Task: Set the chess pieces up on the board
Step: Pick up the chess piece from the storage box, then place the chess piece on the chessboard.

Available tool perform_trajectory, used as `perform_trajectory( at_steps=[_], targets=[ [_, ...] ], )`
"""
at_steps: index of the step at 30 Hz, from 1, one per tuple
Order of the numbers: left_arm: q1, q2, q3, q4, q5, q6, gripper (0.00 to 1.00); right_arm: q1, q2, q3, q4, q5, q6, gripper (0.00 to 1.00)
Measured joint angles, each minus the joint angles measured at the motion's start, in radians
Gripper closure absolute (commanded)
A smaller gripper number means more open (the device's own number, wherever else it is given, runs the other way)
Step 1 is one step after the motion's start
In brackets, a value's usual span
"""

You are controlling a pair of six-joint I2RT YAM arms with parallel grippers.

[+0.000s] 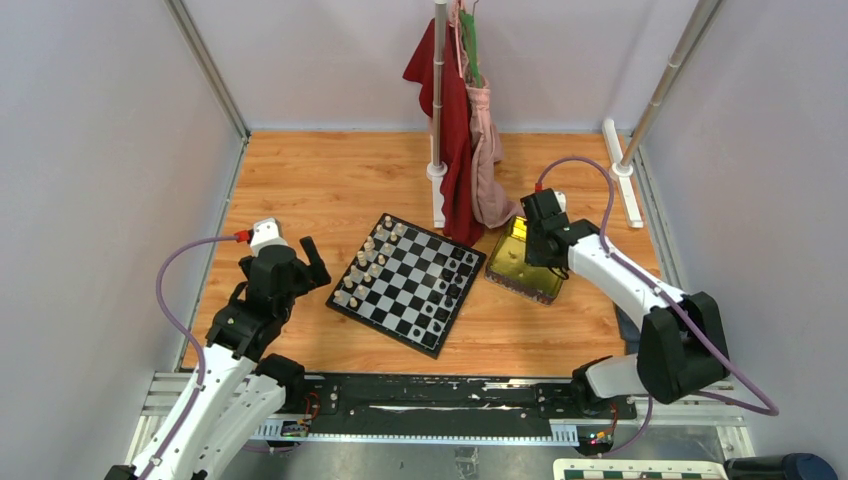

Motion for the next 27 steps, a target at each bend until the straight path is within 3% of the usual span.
perform_trajectory(
  at_steps=[13,27],
  targets=[
    [0.000,-0.008,0.000,0.000,0.000,0.000,0.00,0.192,-0.059,0.014,-0.080,0.023,0.004,1.00],
    [-0.001,-0.014,0.000,0.000,0.000,0.000,0.00,0.307,0.077,0.165,-0.100,0.030,0.004,1.00]
  ],
)
